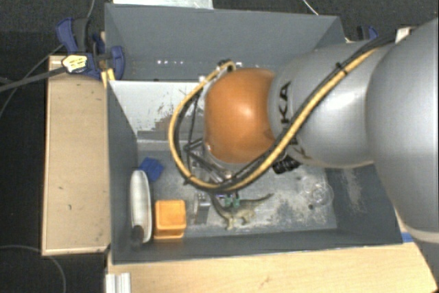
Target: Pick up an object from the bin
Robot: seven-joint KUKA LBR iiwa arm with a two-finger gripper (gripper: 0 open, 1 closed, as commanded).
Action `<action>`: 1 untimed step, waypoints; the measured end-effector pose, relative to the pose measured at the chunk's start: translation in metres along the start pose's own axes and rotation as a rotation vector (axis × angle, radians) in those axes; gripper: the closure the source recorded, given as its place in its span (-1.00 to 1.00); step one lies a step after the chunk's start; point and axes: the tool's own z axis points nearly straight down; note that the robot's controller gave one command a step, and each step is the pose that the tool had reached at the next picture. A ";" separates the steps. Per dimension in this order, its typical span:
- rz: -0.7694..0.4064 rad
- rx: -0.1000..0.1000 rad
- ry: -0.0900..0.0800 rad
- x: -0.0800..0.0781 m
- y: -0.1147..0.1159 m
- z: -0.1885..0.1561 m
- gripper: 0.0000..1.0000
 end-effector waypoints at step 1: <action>0.006 -0.002 -0.008 -0.002 -0.001 -0.004 -1.00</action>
Offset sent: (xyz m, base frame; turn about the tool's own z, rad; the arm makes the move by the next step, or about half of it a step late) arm 0.0442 0.0562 -0.0102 -0.2610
